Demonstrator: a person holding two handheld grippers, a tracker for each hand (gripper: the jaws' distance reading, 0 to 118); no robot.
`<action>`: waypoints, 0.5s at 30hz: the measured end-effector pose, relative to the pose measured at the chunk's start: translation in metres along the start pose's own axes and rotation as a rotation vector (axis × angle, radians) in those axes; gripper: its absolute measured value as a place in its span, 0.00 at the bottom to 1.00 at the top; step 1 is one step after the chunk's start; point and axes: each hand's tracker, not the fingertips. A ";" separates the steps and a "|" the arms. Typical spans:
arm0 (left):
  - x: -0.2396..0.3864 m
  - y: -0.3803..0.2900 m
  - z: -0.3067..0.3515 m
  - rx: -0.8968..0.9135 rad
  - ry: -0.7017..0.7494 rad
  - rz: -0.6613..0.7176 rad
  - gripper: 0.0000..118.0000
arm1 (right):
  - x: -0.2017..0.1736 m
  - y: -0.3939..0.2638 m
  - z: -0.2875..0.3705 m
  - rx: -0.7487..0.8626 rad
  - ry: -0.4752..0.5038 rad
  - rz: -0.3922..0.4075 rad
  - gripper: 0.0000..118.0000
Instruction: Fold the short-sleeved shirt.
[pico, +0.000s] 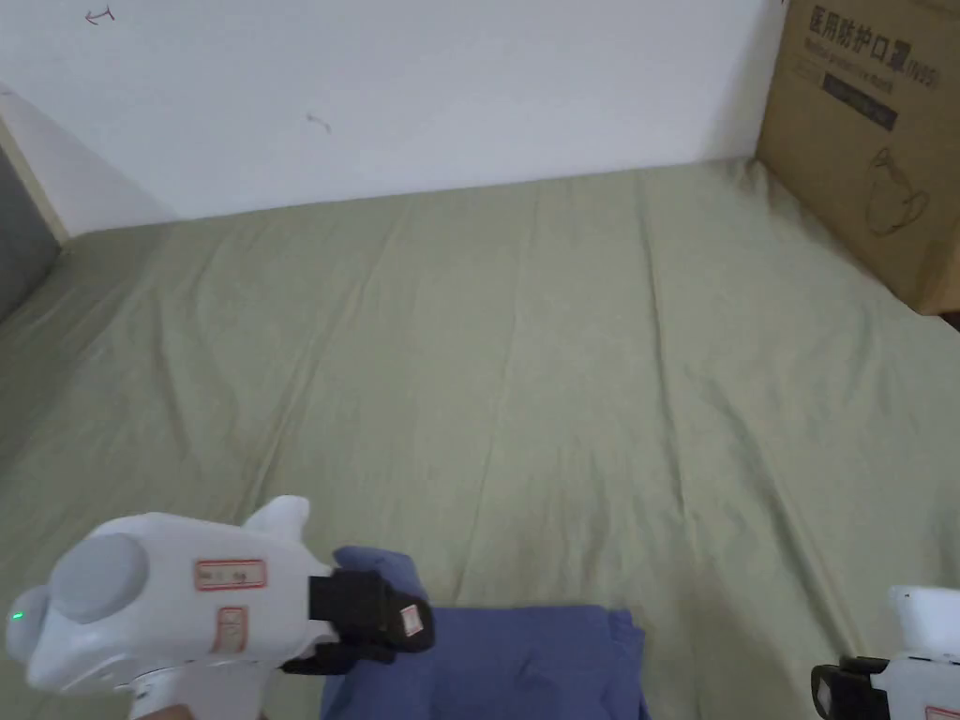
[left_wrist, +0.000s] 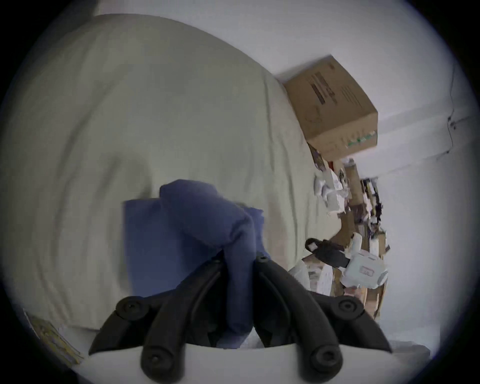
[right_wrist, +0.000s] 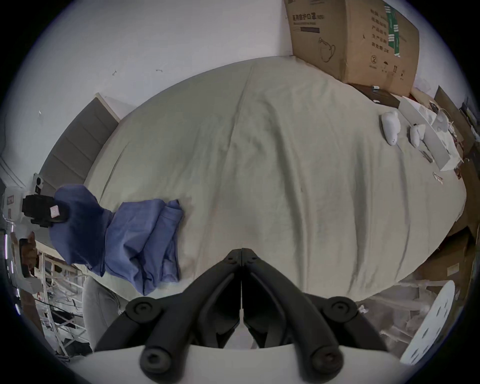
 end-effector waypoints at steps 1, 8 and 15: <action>0.008 0.001 -0.015 -0.034 -0.009 -0.020 0.11 | 0.002 0.000 0.000 0.002 0.000 -0.008 0.00; 0.029 0.002 -0.102 -0.165 -0.071 -0.043 0.74 | 0.021 -0.007 -0.002 -0.012 -0.006 -0.046 0.00; 0.016 0.008 -0.076 -0.060 -0.028 -0.041 0.71 | 0.028 -0.009 -0.002 -0.021 -0.010 -0.060 0.00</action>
